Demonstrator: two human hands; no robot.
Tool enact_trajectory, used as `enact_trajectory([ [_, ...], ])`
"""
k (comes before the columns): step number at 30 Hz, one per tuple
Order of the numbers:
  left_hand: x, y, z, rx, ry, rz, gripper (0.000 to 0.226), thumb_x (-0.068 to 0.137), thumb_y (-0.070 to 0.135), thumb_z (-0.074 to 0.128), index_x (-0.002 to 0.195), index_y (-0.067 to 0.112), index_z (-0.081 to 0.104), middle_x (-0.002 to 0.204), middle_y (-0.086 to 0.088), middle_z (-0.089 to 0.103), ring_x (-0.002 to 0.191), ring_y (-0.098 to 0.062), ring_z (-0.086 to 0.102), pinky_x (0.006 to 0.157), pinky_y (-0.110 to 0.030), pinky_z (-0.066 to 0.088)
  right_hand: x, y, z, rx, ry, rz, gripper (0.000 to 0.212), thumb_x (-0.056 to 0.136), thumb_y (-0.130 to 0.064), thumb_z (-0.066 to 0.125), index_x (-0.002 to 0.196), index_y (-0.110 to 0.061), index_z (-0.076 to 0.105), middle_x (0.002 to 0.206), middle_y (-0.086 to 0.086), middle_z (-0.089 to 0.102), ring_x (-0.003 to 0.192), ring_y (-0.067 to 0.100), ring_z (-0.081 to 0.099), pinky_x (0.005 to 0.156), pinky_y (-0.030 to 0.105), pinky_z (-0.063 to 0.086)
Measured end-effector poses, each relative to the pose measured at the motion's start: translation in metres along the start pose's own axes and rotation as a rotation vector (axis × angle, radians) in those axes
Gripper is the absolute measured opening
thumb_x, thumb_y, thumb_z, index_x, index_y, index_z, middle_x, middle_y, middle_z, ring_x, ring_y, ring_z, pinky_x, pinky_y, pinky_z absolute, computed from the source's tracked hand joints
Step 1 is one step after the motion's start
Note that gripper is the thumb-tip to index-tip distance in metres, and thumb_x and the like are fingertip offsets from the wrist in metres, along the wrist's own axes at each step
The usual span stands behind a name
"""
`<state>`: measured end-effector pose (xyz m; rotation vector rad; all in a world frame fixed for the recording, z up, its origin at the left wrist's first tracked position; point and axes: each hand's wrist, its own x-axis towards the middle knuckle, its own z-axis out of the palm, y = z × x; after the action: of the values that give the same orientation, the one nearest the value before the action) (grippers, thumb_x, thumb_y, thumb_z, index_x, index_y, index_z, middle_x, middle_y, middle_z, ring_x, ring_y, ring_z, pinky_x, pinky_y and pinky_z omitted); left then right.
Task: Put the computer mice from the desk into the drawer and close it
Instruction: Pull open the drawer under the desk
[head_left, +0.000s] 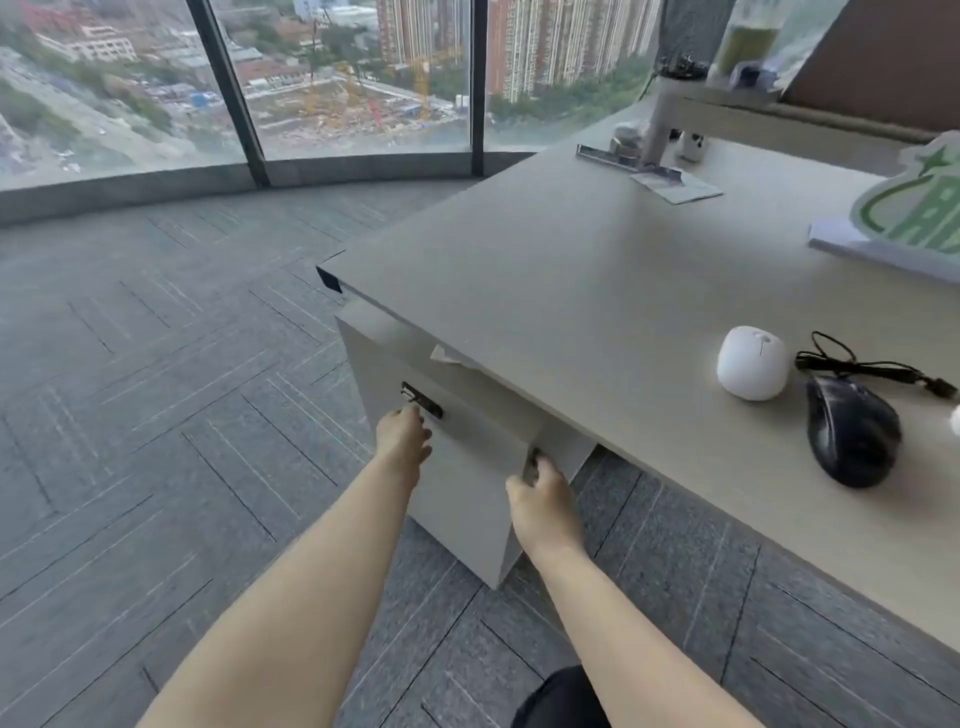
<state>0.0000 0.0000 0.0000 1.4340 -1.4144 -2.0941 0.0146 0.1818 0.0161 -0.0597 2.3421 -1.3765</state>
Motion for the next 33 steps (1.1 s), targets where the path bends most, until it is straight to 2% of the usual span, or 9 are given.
enact_trajectory([
  [5, 0.036, 0.009, 0.009, -0.013, 0.112, 0.067, 0.022, 0.094, 0.022, 0.043, 0.1, 0.006, 0.056, 0.103, -0.016, 0.062, 0.095, -0.032, 0.062, 0.069, -0.04, 0.053, 0.007, 0.002, 0.011, -0.013, 0.099, 0.001, 0.043, 0.085, -0.014, 0.045, 0.126, -0.008, 0.055, 0.125, 0.011, 0.066, 0.11, 0.03, 0.062, 0.088, 0.035, 0.049],
  [10, 0.054, 0.006, 0.009, -0.002, 0.139, 0.051, 0.034, 0.092, 0.016, 0.044, 0.119, -0.001, 0.057, 0.125, -0.024, 0.058, 0.109, -0.035, 0.059, 0.064, -0.044, 0.058, 0.005, 0.001, 0.011, -0.016, 0.125, 0.0, 0.042, 0.084, -0.008, 0.044, 0.124, -0.005, 0.056, 0.123, 0.013, 0.067, 0.11, 0.031, 0.062, 0.088, 0.035, 0.049],
  [12, 0.052, 0.005, 0.004, -0.006, 0.147, 0.044, 0.033, 0.093, 0.016, 0.045, 0.119, -0.002, 0.055, 0.128, -0.026, 0.056, 0.11, -0.035, 0.058, 0.065, -0.045, 0.059, -0.001, 0.001, 0.01, -0.036, 0.099, -0.018, 0.041, 0.084, -0.008, 0.043, 0.122, -0.006, 0.057, 0.12, 0.012, 0.068, 0.104, 0.029, 0.063, 0.078, 0.032, 0.049],
  [15, 0.041, 0.002, -0.015, -0.042, 0.175, 0.018, 0.032, 0.092, 0.007, 0.045, 0.12, -0.002, 0.056, 0.13, -0.024, 0.057, 0.111, -0.036, 0.059, 0.057, -0.041, 0.058, -0.019, 0.004, 0.008, -0.105, 0.034, -0.064, 0.033, 0.086, -0.009, 0.045, 0.114, -0.008, 0.062, 0.106, 0.007, 0.071, 0.086, 0.021, 0.06, 0.055, 0.019, 0.038],
  [22, -0.005, -0.025, -0.1, -0.08, 0.199, 0.034, 0.031, 0.097, 0.021, 0.047, 0.119, 0.0, 0.055, 0.122, -0.018, 0.058, 0.105, -0.03, 0.058, 0.072, -0.046, 0.058, -0.087, 0.017, 0.023, -0.065, -0.186, -0.137, 0.034, 0.089, -0.009, 0.047, 0.116, -0.017, 0.067, 0.109, -0.003, 0.072, 0.099, 0.013, 0.063, 0.073, 0.015, 0.046],
  [24, -0.021, -0.035, -0.13, -0.108, 0.204, 0.06, 0.025, 0.098, 0.02, 0.047, 0.113, 0.002, 0.055, 0.112, -0.014, 0.058, 0.107, -0.03, 0.057, 0.076, -0.047, 0.058, -0.112, 0.022, 0.031, -0.055, -0.247, -0.159, 0.036, 0.09, -0.009, 0.048, 0.12, -0.018, 0.066, 0.108, -0.006, 0.071, 0.102, 0.011, 0.063, 0.081, 0.017, 0.049],
  [27, -0.041, -0.049, -0.173, -0.149, 0.237, 0.076, 0.022, 0.099, 0.02, 0.047, 0.11, 0.004, 0.055, 0.096, -0.008, 0.06, 0.108, -0.031, 0.059, 0.082, -0.051, 0.057, -0.143, 0.03, 0.045, -0.058, -0.345, -0.181, 0.037, 0.088, -0.009, 0.048, 0.117, -0.02, 0.068, 0.101, -0.008, 0.071, 0.097, 0.009, 0.065, 0.078, 0.015, 0.051],
  [30, -0.059, -0.058, -0.209, -0.171, 0.279, 0.082, 0.02, 0.099, 0.02, 0.047, 0.107, 0.004, 0.055, 0.11, -0.016, 0.063, 0.11, -0.031, 0.061, 0.077, -0.048, 0.057, -0.165, 0.034, 0.06, -0.108, -0.421, -0.229, 0.039, 0.082, -0.014, 0.047, 0.111, -0.021, 0.072, 0.102, -0.004, 0.075, 0.096, 0.013, 0.068, 0.086, 0.033, 0.057],
  [33, -0.074, -0.065, -0.236, -0.161, 0.289, 0.093, 0.021, 0.1, 0.019, 0.045, 0.106, 0.002, 0.056, 0.118, -0.019, 0.064, 0.107, -0.029, 0.063, 0.073, -0.046, 0.058, -0.183, 0.037, 0.071, -0.148, -0.48, -0.25, 0.04, 0.08, -0.015, 0.047, 0.111, -0.021, 0.072, 0.104, -0.005, 0.075, 0.093, 0.008, 0.067, 0.083, 0.028, 0.057],
])
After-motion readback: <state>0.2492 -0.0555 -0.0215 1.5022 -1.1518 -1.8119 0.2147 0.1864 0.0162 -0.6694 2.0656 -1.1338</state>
